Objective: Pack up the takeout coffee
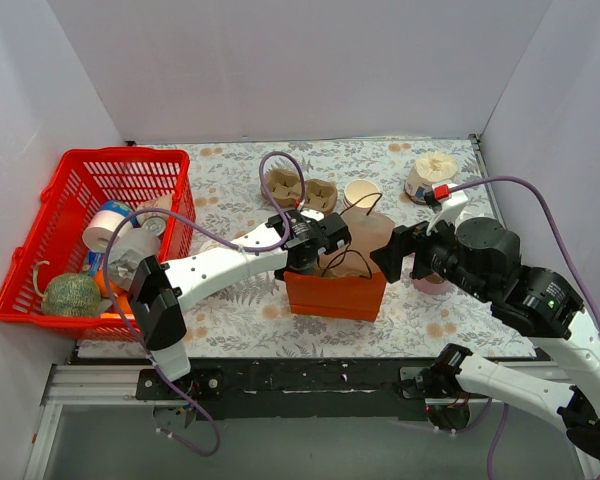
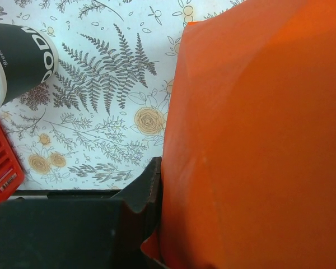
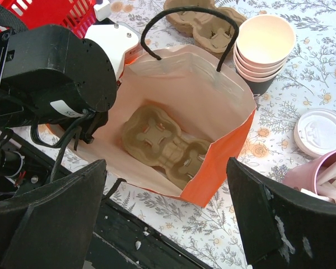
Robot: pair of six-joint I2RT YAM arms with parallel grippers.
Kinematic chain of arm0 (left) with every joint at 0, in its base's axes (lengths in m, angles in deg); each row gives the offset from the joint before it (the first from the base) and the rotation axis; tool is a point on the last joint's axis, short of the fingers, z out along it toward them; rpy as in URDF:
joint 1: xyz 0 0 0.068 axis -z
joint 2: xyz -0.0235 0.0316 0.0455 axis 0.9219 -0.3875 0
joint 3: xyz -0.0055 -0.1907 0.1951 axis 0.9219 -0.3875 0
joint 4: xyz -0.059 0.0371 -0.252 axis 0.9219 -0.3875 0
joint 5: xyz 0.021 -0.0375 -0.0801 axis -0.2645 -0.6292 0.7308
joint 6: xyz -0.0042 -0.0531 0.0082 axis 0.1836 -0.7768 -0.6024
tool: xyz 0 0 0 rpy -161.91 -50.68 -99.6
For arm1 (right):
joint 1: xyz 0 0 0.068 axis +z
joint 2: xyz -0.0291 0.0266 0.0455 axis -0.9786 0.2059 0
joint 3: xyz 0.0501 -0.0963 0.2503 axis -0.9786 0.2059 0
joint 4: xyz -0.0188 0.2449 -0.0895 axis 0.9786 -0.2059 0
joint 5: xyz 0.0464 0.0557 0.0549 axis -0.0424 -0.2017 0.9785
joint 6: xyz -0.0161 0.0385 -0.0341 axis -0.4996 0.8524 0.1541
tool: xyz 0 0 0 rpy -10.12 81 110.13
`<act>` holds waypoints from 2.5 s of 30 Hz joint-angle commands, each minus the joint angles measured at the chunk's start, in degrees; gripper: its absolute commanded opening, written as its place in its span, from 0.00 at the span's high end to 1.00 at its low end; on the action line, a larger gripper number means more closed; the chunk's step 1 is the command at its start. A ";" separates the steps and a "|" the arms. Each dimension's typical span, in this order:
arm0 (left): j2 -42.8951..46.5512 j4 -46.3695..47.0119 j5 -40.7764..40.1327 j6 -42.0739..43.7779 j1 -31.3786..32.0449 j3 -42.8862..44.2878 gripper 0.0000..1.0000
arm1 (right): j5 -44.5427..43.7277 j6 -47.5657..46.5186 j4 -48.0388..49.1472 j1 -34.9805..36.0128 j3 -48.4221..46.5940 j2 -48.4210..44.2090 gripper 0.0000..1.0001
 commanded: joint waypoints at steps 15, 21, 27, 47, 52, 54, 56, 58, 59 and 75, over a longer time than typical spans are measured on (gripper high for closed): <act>1.35 -3.05 -0.54 -0.45 0.19 3.20 0.52 | -0.60 -0.83 2.55 -0.14 -0.74 0.73 0.02; 2.93 -3.05 -2.99 -0.10 0.19 4.34 0.23 | -0.16 -0.57 1.68 -0.14 -2.76 1.52 0.02; 5.92 -2.96 -3.61 -0.79 0.20 9.17 0.02 | -0.34 1.45 0.53 -0.14 -4.61 1.17 0.02; 21.56 0.28 -2.12 -3.87 0.20 9.09 0.02 | -10.24 -1.89 1.07 -0.40 -15.94 14.17 0.02; 23.76 5.73 -4.22 -5.19 0.11 6.81 0.02 | -5.74 -3.91 -1.14 -7.42 -25.86 23.39 0.02; 25.16 8.80 -4.93 -5.28 0.11 5.14 0.02 | -1.76 -5.39 0.35 -12.69 -27.37 25.07 0.02; 25.87 10.39 -5.63 -5.37 0.02 4.35 0.02 | 3.51 -5.84 0.88 -18.64 -29.22 27.53 0.02; 26.31 11.01 -6.68 -6.33 -0.07 3.73 0.02 | 9.03 -6.19 1.06 -25.40 -29.84 29.81 0.02; 26.49 10.75 -8.34 -8.16 -0.16 3.55 0.02 | 10.90 -6.19 1.41 -27.71 -29.40 30.34 0.02; 30.09 13.22 2.55 -9.32 -26.52 -13.76 0.02 | 34.37 -9.62 14.24 -43.82 -15.62 26.94 0.07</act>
